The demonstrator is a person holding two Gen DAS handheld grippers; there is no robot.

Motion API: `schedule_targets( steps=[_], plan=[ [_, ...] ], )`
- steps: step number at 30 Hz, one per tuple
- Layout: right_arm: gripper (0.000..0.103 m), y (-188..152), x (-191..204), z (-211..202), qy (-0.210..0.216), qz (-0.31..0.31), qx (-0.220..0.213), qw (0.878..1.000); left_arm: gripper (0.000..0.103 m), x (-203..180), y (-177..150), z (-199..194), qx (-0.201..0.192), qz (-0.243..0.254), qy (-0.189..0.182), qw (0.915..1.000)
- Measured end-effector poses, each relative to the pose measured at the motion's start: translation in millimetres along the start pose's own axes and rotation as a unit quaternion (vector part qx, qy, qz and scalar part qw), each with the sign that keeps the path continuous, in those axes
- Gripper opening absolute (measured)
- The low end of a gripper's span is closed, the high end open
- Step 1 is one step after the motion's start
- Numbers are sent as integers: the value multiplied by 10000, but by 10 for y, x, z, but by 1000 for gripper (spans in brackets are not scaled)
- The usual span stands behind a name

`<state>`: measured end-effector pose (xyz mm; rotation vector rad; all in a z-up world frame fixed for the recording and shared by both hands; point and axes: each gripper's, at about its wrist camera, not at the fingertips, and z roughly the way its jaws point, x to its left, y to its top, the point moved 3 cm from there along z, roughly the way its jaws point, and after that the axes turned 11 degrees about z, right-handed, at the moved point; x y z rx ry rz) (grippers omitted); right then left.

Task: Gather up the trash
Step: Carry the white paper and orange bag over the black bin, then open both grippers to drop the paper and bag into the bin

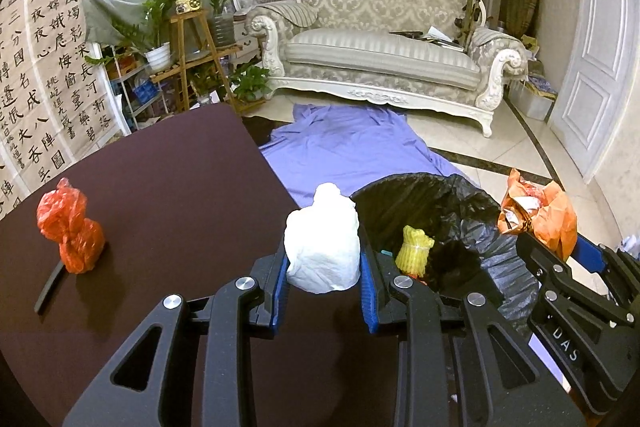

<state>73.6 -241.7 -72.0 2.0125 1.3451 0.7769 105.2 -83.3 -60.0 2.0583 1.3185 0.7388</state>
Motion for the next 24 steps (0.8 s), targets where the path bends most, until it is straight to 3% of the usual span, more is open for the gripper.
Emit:
schedule_targets(
  steps=[14, 15, 19, 21, 24],
  plan=[
    [48, 103, -101, 179, -136, 138, -13, 9998, 34, -86, 212, 252, 84, 141, -32, 9999],
    [48, 113, -109, 189, -145, 148, -9, 9998, 37, -88, 214, 264, 106, 163, -39, 9998],
    [50, 106, -127, 224, -164, 198, 35, 9997, 70, -95, 198, 280, 93, 236, 51, 9997],
    [60, 116, -123, 233, -170, 208, 37, 9996, 73, -96, 202, 281, 79, 245, 92, 9996],
    [61, 118, -123, 236, -171, 201, 30, 9996, 76, -108, 197, 297, 131, 244, 87, 9996]
  ],
)
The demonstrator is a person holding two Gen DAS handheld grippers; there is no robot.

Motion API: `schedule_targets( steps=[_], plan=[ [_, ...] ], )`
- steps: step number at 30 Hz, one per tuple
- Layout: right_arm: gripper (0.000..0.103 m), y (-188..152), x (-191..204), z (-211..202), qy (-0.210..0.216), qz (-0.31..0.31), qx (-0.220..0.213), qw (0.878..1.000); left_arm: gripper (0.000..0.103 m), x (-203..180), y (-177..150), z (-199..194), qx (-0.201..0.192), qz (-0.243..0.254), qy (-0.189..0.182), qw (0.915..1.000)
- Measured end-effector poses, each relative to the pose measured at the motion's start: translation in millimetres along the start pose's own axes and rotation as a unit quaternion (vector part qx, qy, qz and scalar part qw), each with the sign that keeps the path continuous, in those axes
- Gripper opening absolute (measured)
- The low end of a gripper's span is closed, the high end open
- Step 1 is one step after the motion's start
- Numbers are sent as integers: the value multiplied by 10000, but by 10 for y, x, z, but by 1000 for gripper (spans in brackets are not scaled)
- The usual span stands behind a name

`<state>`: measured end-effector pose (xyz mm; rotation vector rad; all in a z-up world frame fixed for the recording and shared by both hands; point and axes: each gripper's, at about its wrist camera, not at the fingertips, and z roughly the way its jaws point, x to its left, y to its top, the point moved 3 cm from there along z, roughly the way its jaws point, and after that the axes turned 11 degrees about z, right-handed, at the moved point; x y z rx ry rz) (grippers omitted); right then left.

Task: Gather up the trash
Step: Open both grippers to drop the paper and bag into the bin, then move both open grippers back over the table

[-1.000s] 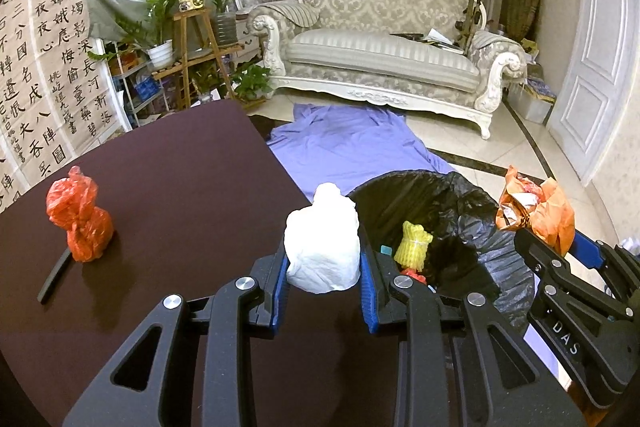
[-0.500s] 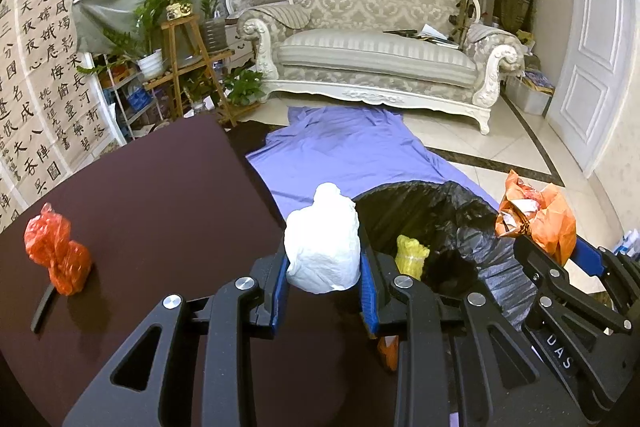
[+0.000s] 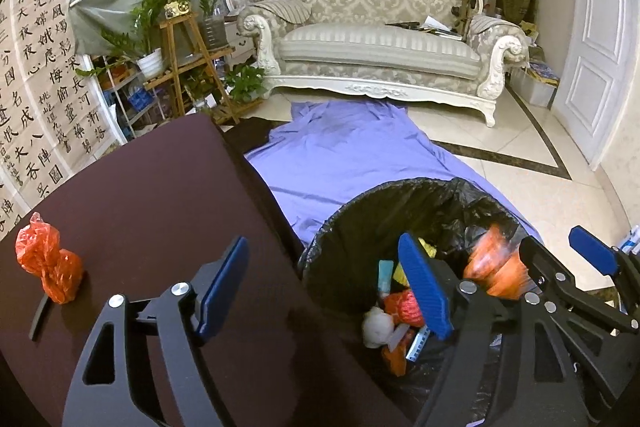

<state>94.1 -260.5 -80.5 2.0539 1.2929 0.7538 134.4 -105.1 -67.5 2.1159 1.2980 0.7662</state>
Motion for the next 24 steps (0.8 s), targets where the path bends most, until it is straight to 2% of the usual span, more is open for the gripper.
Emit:
schedule_targets(
  steps=[11, 18, 24],
  plan=[
    [61, 3, -41, -47, -61, 23, -68, 10000, 79, 20, 6, -7, 24, -27, 23, 10000],
    [61, 4, -41, -63, -28, -7, -62, 10000, 79, 164, -61, -118, 13, -125, 186, 9997],
    [61, -58, 141, -167, 148, -163, -36, 9998, 79, 345, -195, -264, 28, -255, 292, 9992]
  ],
)
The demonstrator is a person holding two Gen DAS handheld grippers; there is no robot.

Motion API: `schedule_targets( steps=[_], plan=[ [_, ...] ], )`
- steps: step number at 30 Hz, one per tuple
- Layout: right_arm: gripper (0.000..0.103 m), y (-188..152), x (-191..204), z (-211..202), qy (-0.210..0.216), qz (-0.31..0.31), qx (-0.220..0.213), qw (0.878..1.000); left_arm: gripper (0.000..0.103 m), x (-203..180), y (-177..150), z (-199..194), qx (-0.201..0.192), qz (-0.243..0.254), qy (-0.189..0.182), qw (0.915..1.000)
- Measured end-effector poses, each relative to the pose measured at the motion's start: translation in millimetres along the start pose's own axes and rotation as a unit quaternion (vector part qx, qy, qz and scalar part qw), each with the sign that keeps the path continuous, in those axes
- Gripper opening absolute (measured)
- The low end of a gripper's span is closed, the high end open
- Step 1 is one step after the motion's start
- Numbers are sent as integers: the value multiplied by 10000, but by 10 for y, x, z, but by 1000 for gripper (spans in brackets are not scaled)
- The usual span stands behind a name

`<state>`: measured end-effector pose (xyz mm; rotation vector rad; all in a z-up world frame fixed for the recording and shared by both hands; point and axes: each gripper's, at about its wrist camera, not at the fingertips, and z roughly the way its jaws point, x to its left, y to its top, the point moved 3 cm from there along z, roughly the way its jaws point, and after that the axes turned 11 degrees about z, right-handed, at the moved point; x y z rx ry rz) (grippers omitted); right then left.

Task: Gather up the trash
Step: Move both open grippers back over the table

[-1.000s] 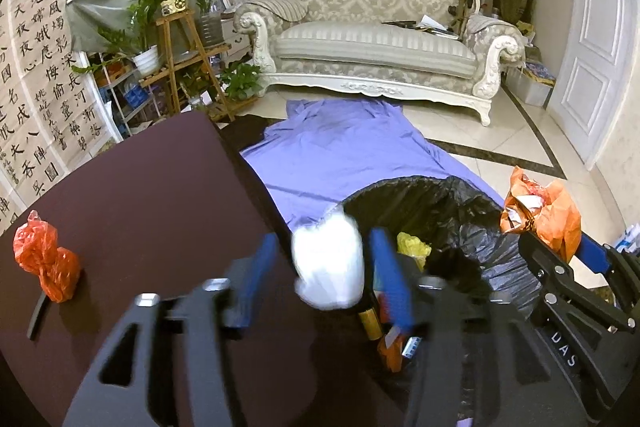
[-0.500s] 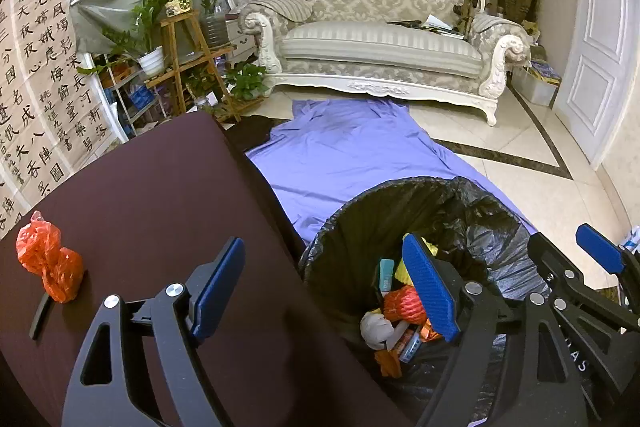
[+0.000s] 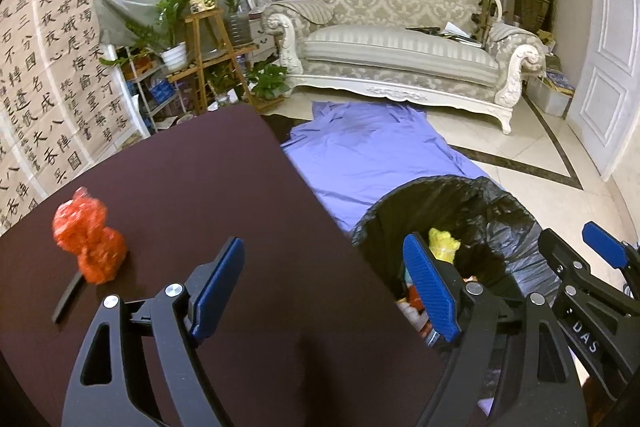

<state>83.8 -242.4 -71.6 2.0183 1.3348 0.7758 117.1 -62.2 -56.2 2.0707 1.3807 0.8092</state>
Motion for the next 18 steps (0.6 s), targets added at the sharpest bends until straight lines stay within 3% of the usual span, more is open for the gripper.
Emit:
schedule_targets(
  steps=[10, 18],
  plan=[
    [61, -210, 677, -144, 576, -536, 197, 9967, 79, 566, -391, -222, 184, -372, 367, 9985],
    [61, -382, 1276, -247, 1058, -1047, 363, 9882, 79, 1149, -775, -315, 486, -790, 812, 9924]
  ],
)
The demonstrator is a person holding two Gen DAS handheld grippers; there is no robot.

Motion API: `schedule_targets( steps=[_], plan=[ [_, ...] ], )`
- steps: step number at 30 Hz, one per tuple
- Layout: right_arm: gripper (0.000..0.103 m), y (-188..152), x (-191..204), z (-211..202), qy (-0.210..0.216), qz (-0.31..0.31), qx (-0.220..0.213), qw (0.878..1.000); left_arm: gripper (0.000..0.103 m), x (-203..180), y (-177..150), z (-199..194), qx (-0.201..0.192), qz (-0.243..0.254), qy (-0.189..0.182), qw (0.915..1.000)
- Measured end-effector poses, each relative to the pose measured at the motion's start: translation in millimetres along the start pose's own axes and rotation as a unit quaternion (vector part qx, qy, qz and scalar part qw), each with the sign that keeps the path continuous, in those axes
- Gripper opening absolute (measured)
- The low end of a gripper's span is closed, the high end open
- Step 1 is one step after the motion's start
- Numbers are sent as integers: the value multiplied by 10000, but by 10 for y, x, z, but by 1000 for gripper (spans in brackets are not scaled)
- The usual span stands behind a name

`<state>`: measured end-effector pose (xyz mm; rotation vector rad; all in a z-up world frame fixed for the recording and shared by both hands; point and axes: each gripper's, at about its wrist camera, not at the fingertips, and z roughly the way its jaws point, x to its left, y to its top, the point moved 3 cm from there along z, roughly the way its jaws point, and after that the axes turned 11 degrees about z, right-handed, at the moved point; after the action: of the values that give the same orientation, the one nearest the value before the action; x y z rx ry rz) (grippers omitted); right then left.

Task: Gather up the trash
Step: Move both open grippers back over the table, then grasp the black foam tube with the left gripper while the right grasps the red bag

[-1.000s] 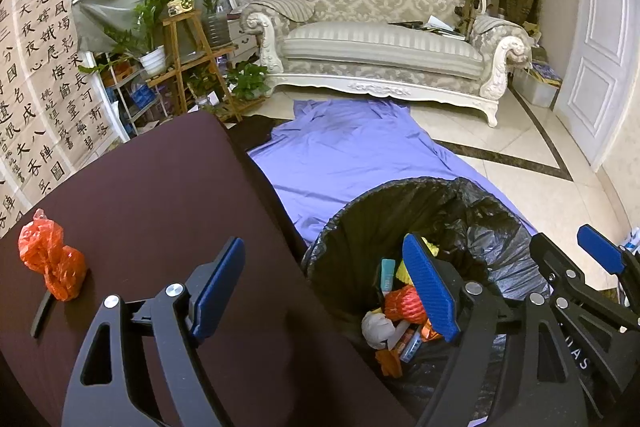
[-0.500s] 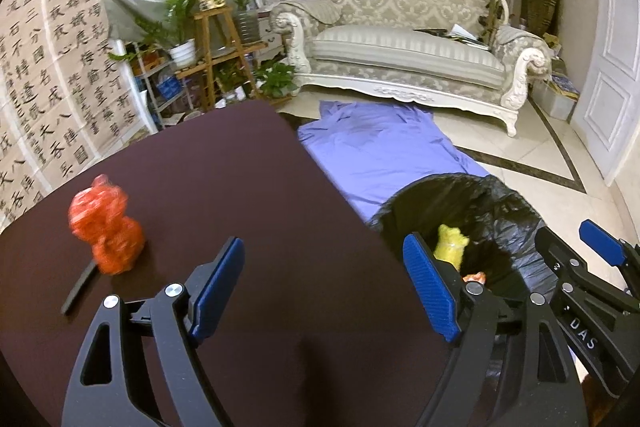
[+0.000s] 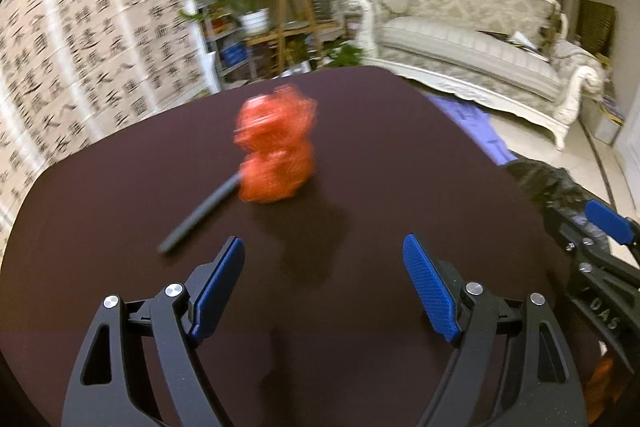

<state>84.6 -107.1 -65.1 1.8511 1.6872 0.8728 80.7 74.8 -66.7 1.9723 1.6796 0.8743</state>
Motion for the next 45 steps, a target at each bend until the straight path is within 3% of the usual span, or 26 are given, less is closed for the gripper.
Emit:
schedule_targets(
  steps=[4, 8, 17, 21, 27, 30, 45],
  plan=[
    [61, -47, 274, 42, 219, -202, 136, 9995, 79, 325, -136, 79, 233, -276, 183, 9992],
    [61, -85, 493, 80, 340, -403, 250, 9983, 79, 576, -196, 168, 433, -611, 142, 9971],
    [61, -132, 853, 178, 499, -691, 455, 9953, 73, 888, -134, 342, 578, -589, 299, 9961],
    [61, -126, 947, 229, 562, -736, 516, 9944, 62, 943, -126, 441, 666, -643, 85, 9957],
    [61, -135, 1078, 277, 623, -835, 568, 9929, 22, 844, -87, 436, 471, -223, 39, 9986],
    [61, -154, 1189, 307, 663, -905, 611, 9918, 12, 816, -99, 422, 430, -115, 62, 9990],
    [71, -94, 1800, 505, 933, -1244, 708, 9853, 12, 1146, -221, 359, 482, -567, 189, 9970]
  ],
)
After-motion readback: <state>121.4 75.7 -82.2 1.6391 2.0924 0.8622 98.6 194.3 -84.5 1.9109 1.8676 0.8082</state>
